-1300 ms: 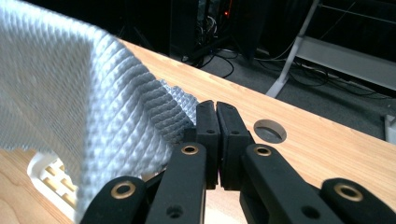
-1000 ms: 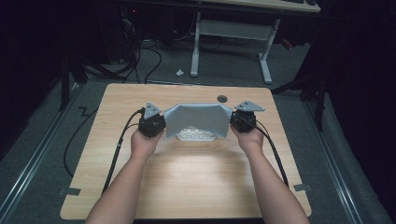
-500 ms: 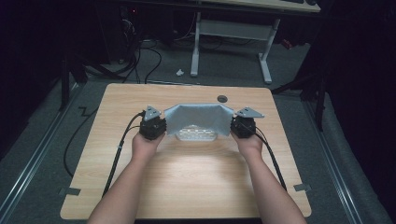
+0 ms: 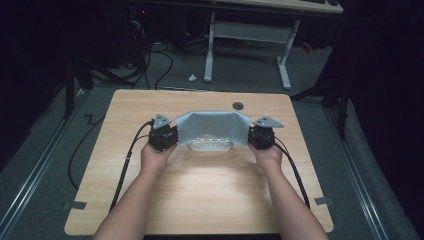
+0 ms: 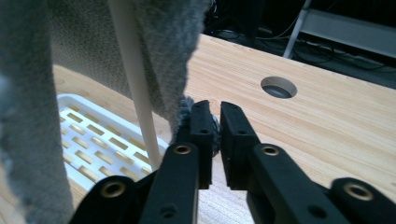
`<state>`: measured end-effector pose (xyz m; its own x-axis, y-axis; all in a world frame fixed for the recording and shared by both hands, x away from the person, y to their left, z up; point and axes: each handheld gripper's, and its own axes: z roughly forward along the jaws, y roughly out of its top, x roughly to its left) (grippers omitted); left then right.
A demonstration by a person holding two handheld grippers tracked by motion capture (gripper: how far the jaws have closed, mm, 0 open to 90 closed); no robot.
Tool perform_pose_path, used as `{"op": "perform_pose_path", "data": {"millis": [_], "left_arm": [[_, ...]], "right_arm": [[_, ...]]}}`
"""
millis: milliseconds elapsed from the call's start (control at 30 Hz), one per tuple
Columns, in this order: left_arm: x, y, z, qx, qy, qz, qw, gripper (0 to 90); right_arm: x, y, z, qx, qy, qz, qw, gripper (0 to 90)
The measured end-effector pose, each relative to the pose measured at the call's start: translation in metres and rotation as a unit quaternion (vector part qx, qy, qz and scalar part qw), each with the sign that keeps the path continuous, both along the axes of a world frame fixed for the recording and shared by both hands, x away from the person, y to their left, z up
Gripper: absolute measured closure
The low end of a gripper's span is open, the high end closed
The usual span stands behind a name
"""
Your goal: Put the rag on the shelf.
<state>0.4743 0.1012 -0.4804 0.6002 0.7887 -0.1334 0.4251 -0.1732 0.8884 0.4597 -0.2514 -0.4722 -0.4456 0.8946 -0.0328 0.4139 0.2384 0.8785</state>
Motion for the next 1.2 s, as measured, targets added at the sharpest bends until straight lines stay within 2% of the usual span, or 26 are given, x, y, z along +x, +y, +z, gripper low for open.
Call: {"op": "perform_pose_path", "data": {"millis": [200,300,1200], "left_arm": [[-0.002,0.010,0.003,0.004,-0.006,0.016,0.9998,68.9],[-0.003,0.015,0.005,-0.001,-0.006,0.021,0.9998,66.8],[-0.010,0.051,0.018,0.007,-0.026,0.059,0.9979,64.3]], "right_arm": [[0.000,-0.005,0.004,0.003,-0.004,-0.011,0.9999,78.1],[0.001,-0.008,0.007,0.006,-0.005,-0.016,0.9998,76.8],[-0.005,-0.027,0.024,0.004,-0.019,-0.040,0.9990,71.5]]}}
